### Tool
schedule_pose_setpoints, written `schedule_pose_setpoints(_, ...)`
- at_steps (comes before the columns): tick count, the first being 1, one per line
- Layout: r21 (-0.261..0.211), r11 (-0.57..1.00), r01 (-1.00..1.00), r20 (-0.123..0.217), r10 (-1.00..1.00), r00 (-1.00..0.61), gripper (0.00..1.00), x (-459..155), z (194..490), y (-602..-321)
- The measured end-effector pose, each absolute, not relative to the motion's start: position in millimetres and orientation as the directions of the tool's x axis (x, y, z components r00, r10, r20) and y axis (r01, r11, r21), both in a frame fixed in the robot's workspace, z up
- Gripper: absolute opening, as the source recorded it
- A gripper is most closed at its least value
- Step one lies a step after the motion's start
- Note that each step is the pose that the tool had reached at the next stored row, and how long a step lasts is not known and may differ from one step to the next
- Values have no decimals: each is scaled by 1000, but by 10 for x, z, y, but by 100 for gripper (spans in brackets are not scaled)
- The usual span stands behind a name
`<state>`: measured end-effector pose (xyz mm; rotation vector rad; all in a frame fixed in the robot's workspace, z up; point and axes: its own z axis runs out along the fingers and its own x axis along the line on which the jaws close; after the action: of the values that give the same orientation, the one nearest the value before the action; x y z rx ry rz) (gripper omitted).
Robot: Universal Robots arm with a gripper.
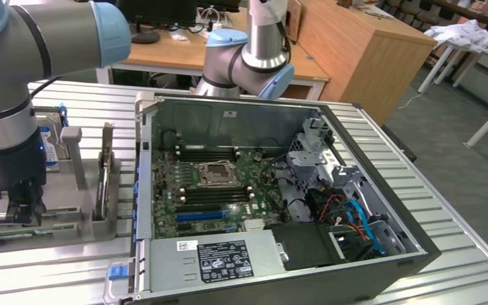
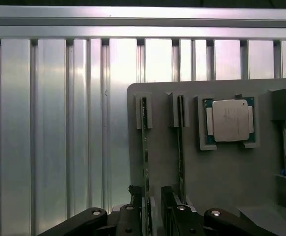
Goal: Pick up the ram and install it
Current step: 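Pick up the ram and move it above insertion slot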
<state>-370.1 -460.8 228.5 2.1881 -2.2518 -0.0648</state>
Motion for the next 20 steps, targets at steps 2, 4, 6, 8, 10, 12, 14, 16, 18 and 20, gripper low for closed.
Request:
schedule_pose_setpoints(2, 30, 28, -999, -28, -999, -29, 30, -3701, 2267, -4609)
schedule_pose_setpoints(4, 30, 28, -999, -28, -999, -29, 30, -3701, 2250, -4610)
schedule_pose_setpoints(6, 30, 28, -999, -28, -999, -29, 30, -3701, 2234, -4611)
schedule_pose_setpoints(8, 30, 28, -999, -28, -999, -29, 30, -3702, 2222, -4612)
schedule_pose_setpoints(10, 30, 28, -999, -28, -999, -29, 30, -3701, 2209, -4613)
schedule_pose_setpoints(12, 30, 28, -999, -28, -999, -29, 30, -3701, 2197, -4614)
schedule_pose_setpoints(14, 30, 28, -999, -28, -999, -29, 30, -3701, 2185, -4615)
schedule_pose_setpoints(16, 31, 28, -999, -28, -999, -29, 30, -3702, 2183, -4615)
schedule_pose_setpoints(18, 31, 28, -999, -28, -999, -29, 30, -3702, 2182, -4615)
schedule_pose_setpoints(20, 30, 28, -999, -28, -999, -29, 30, -3701, 2181, -4615)
